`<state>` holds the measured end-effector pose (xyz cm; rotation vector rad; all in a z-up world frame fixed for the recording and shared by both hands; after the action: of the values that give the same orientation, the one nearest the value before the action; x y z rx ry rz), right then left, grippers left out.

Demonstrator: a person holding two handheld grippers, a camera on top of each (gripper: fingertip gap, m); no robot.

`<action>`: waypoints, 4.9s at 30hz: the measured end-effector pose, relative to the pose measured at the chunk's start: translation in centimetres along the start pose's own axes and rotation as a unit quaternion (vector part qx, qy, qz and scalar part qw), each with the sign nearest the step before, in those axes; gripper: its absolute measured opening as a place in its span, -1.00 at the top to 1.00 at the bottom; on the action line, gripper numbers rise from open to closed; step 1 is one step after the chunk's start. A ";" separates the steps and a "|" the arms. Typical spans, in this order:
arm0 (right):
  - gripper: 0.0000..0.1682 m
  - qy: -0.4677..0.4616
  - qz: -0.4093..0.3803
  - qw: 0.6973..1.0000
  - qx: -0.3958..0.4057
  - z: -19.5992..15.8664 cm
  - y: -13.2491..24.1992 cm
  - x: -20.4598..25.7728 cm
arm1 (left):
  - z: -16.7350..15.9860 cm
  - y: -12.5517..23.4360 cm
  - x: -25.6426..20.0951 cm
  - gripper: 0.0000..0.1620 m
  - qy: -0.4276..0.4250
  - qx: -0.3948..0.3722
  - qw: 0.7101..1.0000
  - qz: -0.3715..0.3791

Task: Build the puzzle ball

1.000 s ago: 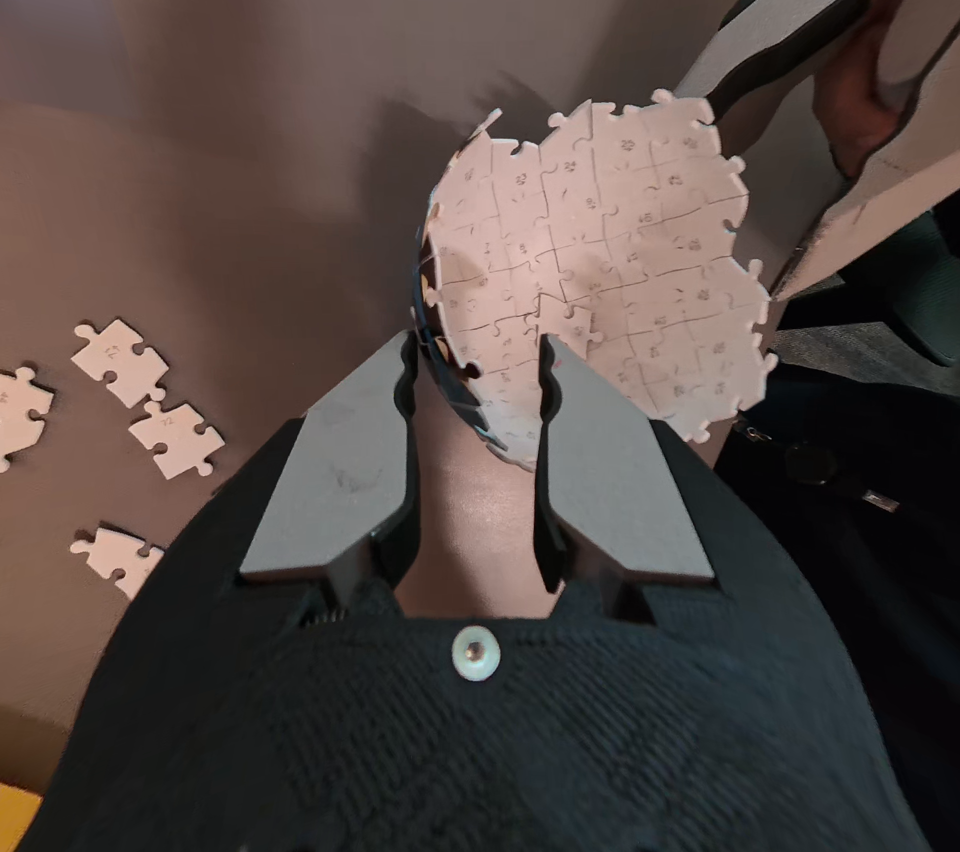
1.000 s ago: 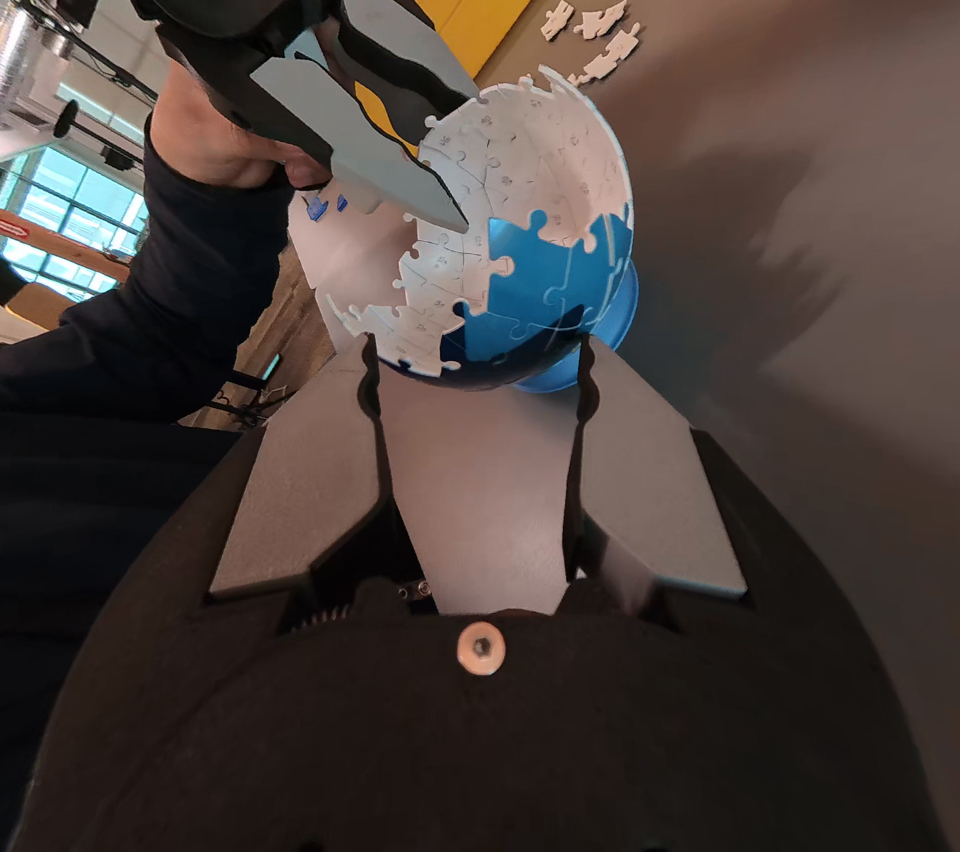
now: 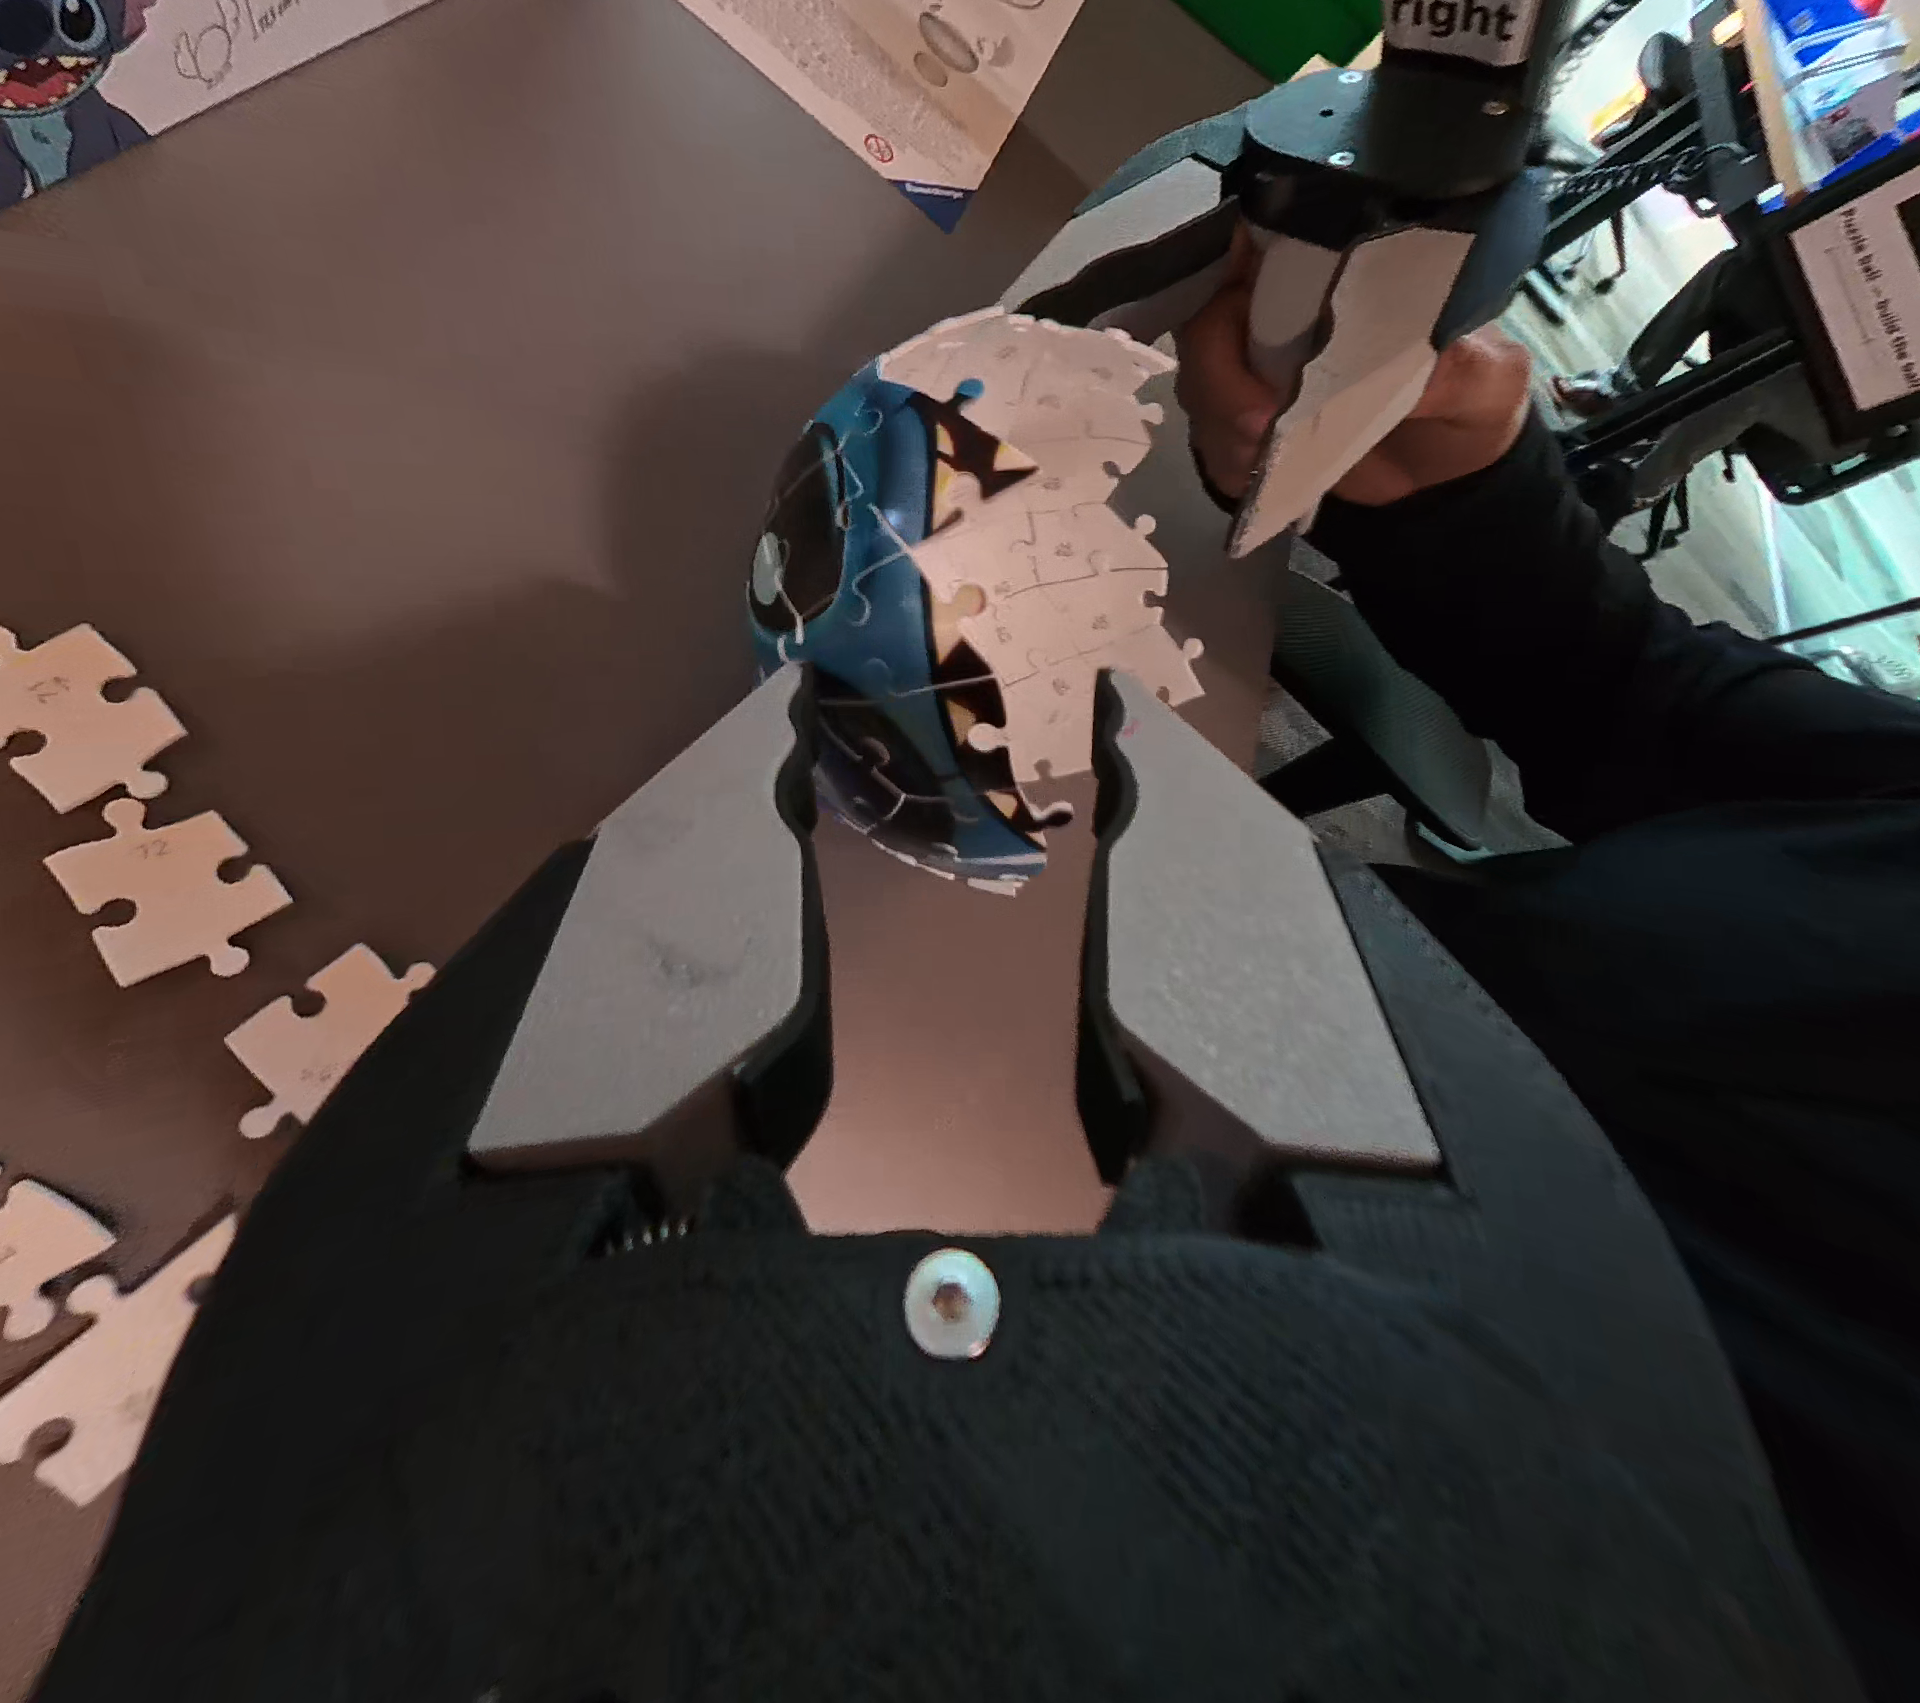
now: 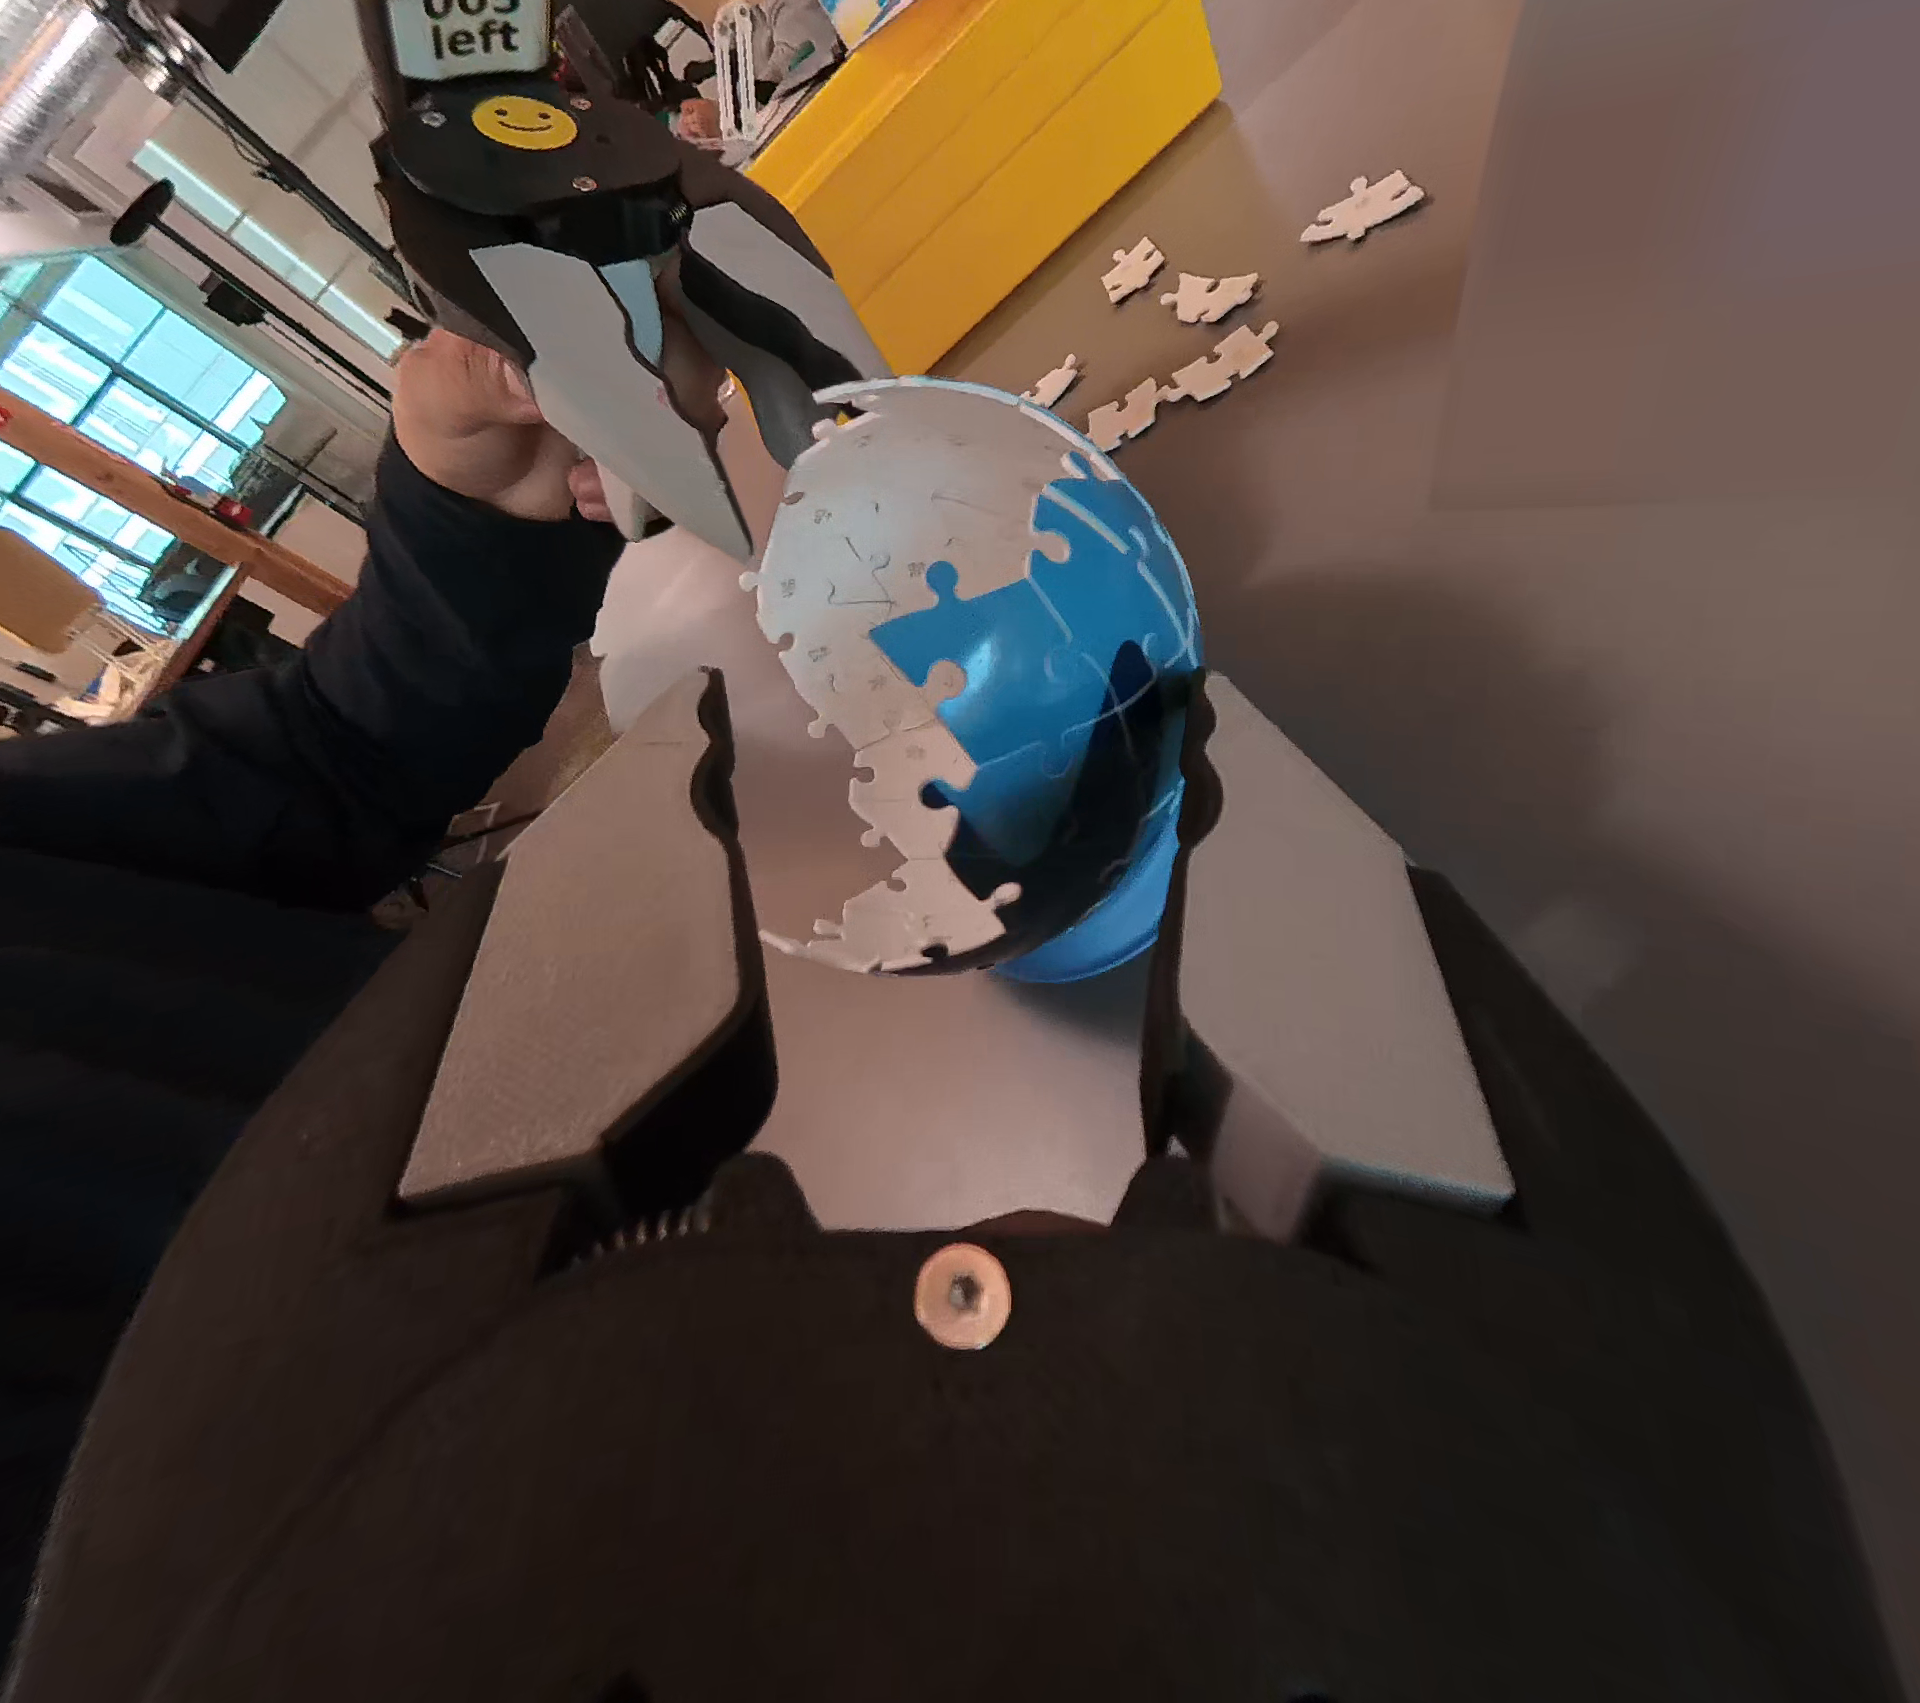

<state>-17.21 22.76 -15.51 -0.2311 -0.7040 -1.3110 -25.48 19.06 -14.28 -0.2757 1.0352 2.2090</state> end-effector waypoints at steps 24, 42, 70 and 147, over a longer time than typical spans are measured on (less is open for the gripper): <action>0.08 0.037 -0.055 0.995 0.077 -2.2 -0.9 -1.3 | -0.2 0.3 2.6 0.41 0.067 -0.029 0.996 -0.051; 0.09 0.028 -0.048 0.996 0.074 -2.2 -0.9 -1.4 | -0.5 1.4 1.4 0.08 0.092 -0.028 0.990 -0.101; 0.06 0.048 -0.078 0.993 0.071 -0.9 -1.5 -1.1 | 1.3 -0.7 -1.4 0.06 0.053 0.009 0.998 -0.031; -0.10 0.062 -0.161 0.982 0.075 -1.4 4.3 7.8 | -2.2 4.5 -0.3 0.16 0.042 -0.074 0.990 -0.109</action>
<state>-12.03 16.91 -11.07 0.0920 -0.7502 -1.5569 -28.36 15.20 -12.87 -0.5273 0.8425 2.0920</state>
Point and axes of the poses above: each gripper's, where its closed fingertips meet, y back along the fingers, z out of its top, x = y × z across the jaws, the point moved 2 cm from there along y, back along the fingers, and after that the axes turned 5 degrees about z, right-handed, at the moved point
